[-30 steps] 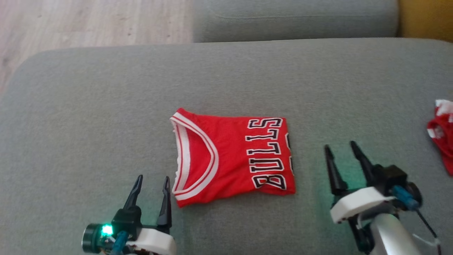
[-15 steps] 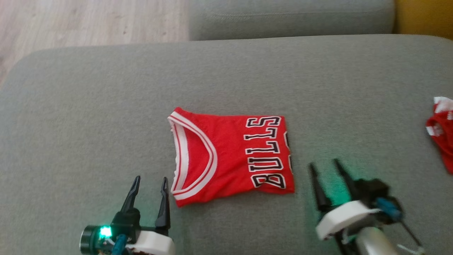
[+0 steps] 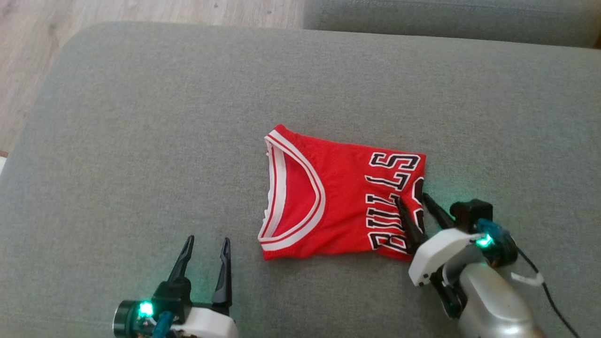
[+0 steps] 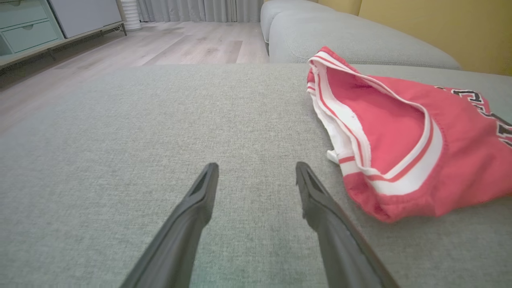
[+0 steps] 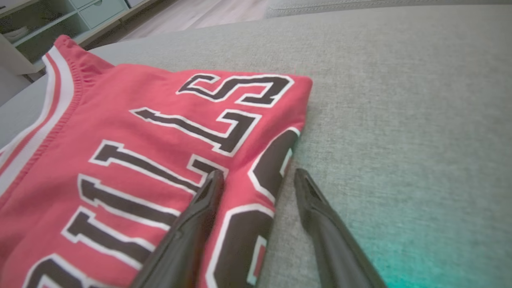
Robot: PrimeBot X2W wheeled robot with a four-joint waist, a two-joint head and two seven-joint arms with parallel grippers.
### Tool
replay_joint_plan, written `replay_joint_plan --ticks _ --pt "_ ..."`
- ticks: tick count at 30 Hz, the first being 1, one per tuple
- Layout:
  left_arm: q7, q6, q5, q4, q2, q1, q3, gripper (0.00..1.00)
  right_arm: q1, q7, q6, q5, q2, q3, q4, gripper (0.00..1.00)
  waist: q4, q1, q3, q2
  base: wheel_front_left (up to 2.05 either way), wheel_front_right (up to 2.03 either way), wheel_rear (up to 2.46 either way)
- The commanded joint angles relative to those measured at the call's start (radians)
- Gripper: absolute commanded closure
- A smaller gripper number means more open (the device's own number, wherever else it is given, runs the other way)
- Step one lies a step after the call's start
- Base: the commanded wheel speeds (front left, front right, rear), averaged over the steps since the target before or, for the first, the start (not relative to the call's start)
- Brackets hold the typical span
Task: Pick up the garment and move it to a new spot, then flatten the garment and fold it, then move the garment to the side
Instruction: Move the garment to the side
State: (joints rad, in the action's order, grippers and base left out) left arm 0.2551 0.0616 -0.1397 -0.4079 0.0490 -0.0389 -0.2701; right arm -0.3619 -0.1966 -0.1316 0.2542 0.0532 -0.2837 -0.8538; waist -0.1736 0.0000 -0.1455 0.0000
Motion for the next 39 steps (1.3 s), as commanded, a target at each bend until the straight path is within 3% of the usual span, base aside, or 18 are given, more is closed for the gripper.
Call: replay_joint_plan --ticks 1,7,10,11,16,22,30,39 --pt "0.007 0.004 0.001 0.026 0.001 -0.033 0.033 0.00 -0.011 0.032 0.001 0.015 -0.003 -0.046 -0.019 1.00 -0.005 0.0000 -0.007 0.0000 0.00 0.00 0.00" --pt "0.007 -0.002 0.017 0.024 0.001 -0.023 0.060 0.00 -0.025 -0.028 0.001 0.032 -0.003 -0.046 -0.063 1.00 0.076 0.0000 0.007 0.0000 0.00 0.00 0.00" --pt "0.007 -0.008 0.027 0.024 0.001 -0.019 0.078 0.00 -0.030 -0.049 0.001 0.033 -0.003 -0.039 -0.068 1.00 0.175 0.0000 0.018 0.0000 0.00 0.00 0.00" --pt "0.007 -0.016 0.033 0.022 0.001 -0.023 0.084 0.00 -0.030 -0.055 0.001 0.036 -0.003 -0.048 -0.066 1.00 0.250 0.0000 0.022 0.0000 0.00 0.00 0.00" --pt "0.007 -0.023 0.032 0.020 0.001 -0.049 0.079 0.00 -0.016 -0.062 0.001 0.053 -0.003 -0.070 -0.047 1.00 0.434 0.0000 0.021 0.0000 0.00 0.00 0.00" --pt "0.007 -0.029 0.027 0.016 0.001 -0.089 0.044 0.00 0.003 -0.065 0.001 0.066 -0.003 -0.054 -0.008 1.00 0.583 0.0000 0.002 0.0000 0.00 0.00 0.00" --pt "0.007 -0.035 0.025 0.005 0.001 -0.114 -0.016 0.00 0.030 -0.065 0.001 0.032 -0.003 0.012 0.046 1.00 0.644 0.0000 -0.023 0.0000 0.00 0.00 0.00" --pt "0.007 -0.030 0.025 -0.008 0.001 -0.125 -0.046 0.00 -0.083 -0.065 0.001 -0.056 0.014 0.070 0.078 1.00 0.590 0.0000 -0.058 0.0000 0.00 0.00 0.00"
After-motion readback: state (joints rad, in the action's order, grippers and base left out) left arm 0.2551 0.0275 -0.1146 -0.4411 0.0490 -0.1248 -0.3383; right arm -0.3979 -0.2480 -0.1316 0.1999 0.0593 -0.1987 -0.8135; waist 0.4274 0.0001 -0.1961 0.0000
